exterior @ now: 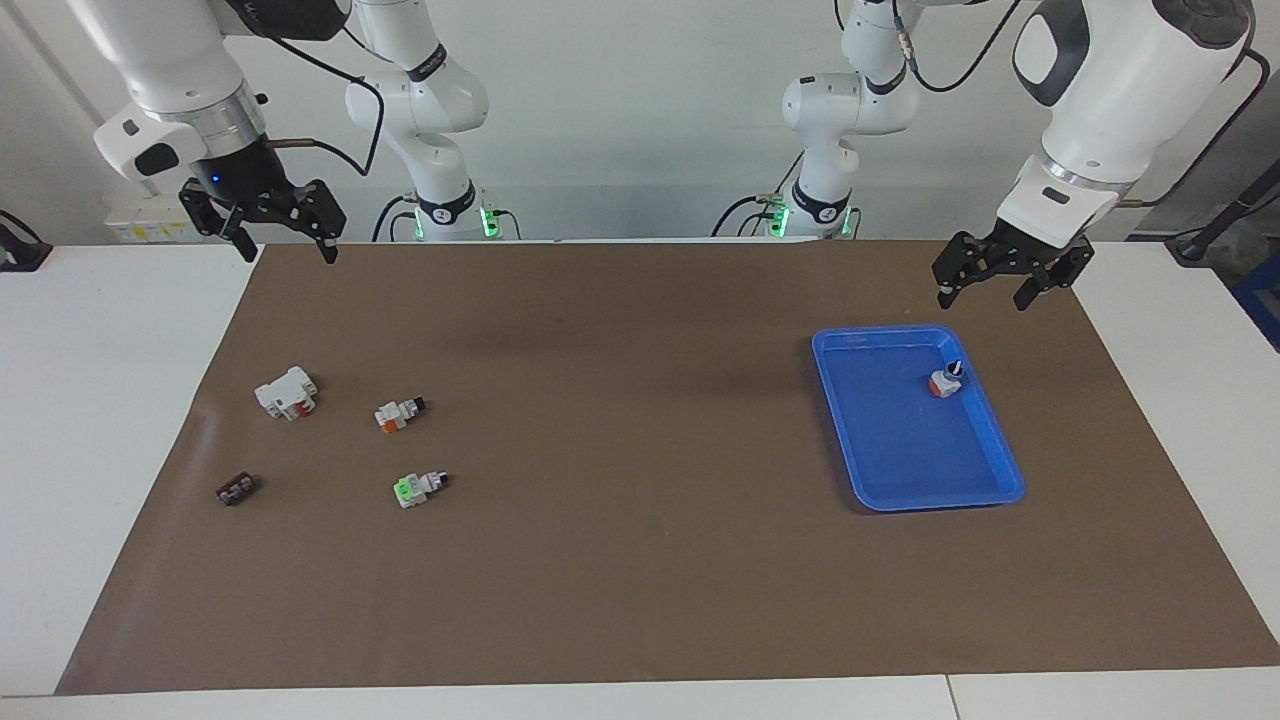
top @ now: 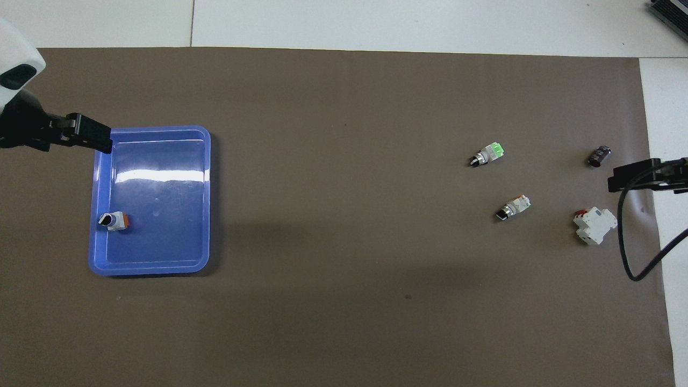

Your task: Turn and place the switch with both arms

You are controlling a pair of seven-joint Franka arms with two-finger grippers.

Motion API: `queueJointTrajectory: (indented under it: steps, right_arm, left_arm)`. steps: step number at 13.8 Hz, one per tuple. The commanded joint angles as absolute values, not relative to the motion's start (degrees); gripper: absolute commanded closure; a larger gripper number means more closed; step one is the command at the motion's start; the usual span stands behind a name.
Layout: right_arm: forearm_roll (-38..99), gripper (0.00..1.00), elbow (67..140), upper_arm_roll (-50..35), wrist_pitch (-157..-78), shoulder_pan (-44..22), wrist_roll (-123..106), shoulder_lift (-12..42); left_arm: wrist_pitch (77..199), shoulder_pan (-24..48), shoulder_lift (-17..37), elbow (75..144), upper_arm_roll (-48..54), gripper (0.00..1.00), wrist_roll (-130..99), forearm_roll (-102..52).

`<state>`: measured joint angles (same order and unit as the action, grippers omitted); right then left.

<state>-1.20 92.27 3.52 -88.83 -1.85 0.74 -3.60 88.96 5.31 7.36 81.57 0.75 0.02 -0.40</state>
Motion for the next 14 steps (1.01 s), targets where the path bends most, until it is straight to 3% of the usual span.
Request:
queueJointTrajectory:
  steps: [1,11,14]
  right_arm:
    - [-1.4,0.0,92.9,3.1,-88.5,-1.3,2.4,-4.3]
    - [-0.6,0.0,94.0,3.0,-89.5,-1.8,3.6,-5.3]
    - [-0.6,0.0,101.3,3.1,-99.0,-1.3,8.4,-6.0]
  left_arm:
    - [90.4,5.7,4.4,86.5,0.7,0.0,0.1,-0.8]
    - [89.5,1.9,2.9,88.7,0.7,0.0,-0.4,-0.8]
    - [89.5,1.9,2.9,88.7,0.6,0.0,-0.4,-0.8]
